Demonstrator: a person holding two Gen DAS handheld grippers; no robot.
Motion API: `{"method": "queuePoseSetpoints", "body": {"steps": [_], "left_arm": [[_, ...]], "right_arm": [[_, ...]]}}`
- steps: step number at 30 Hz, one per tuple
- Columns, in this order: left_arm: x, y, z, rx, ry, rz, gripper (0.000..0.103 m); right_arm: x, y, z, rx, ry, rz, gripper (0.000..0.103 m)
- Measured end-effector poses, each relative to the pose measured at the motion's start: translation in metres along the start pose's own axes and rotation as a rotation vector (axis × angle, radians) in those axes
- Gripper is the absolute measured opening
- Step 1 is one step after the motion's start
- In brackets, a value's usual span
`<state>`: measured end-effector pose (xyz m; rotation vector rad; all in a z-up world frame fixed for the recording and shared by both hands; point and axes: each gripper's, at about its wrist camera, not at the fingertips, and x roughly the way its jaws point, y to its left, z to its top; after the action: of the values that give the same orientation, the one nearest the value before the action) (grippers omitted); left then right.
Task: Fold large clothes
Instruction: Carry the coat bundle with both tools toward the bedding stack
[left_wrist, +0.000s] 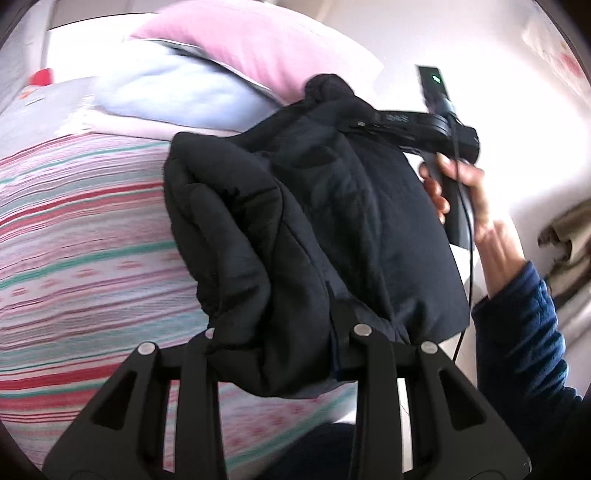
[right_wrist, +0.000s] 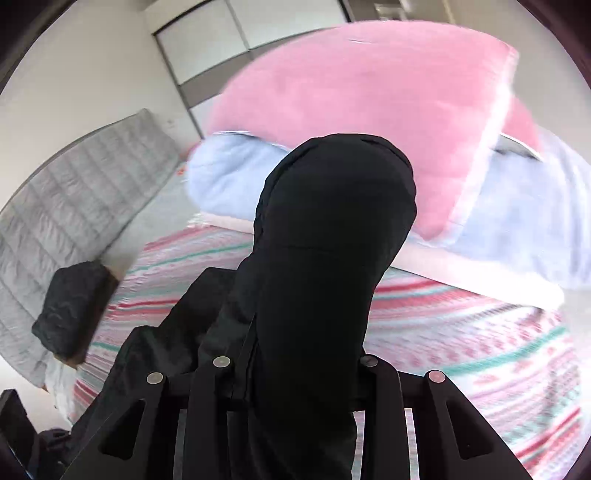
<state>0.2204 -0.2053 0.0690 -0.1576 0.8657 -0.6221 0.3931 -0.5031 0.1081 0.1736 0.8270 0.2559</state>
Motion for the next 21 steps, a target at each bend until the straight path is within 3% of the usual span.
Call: {"method": "queuePoseSetpoints", "body": {"steps": [6,12,15,21], "left_arm": [[0.081,-0.083,-0.004,0.093,0.135,-0.074,0.034],[0.137,-0.147,0.004,0.203,0.266,-0.078,0.034],[0.159,-0.159,-0.001,0.183,0.334,-0.083,0.034],[0.188,-0.161,-0.02,0.129,0.377,-0.102,0.035]], "right_arm": [[-0.018,-0.102,-0.03,0.016,0.082,-0.067,0.031],[-0.024,-0.185,-0.038,0.045,0.141,-0.097,0.031],[-0.023,-0.208,-0.033,0.03,0.169,-0.118,0.032],[-0.013,-0.238,-0.048,0.042,0.21,-0.132,0.037]]}}
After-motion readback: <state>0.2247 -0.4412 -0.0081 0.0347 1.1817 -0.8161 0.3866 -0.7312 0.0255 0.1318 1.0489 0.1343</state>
